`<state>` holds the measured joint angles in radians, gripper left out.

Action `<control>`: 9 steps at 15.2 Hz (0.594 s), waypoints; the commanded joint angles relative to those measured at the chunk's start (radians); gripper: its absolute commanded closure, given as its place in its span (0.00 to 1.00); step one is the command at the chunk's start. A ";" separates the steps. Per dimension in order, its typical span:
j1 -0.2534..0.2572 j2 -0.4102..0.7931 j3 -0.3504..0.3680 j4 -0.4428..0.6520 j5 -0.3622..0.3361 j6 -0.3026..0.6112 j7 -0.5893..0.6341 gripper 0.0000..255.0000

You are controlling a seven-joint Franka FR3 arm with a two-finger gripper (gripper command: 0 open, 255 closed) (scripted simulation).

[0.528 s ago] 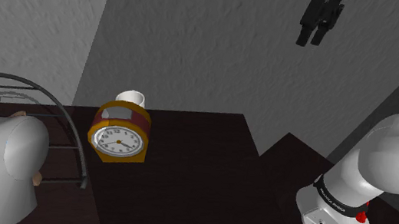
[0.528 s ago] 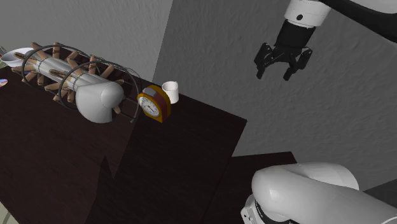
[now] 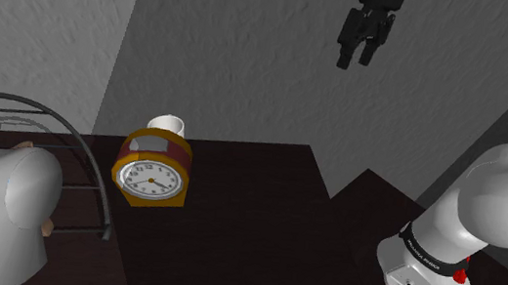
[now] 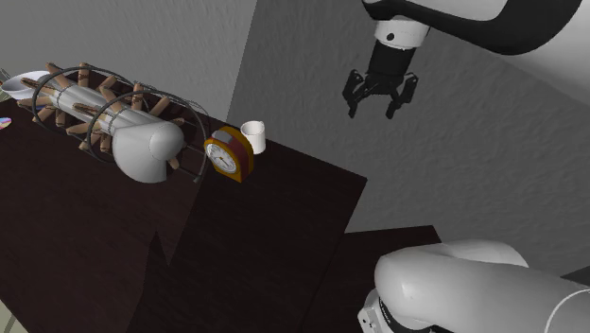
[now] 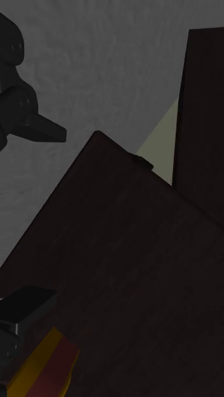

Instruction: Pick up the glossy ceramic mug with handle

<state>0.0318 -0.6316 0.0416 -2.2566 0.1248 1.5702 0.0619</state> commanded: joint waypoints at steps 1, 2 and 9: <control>0.013 0.054 0.035 0.017 0.011 0.040 0.029 0.00; 0.018 0.081 0.052 0.025 0.015 0.059 0.042 0.00; 0.052 0.293 0.159 0.115 0.012 0.180 0.141 0.00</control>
<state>0.0794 -0.3683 0.1858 -2.1466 0.1387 1.7267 0.1884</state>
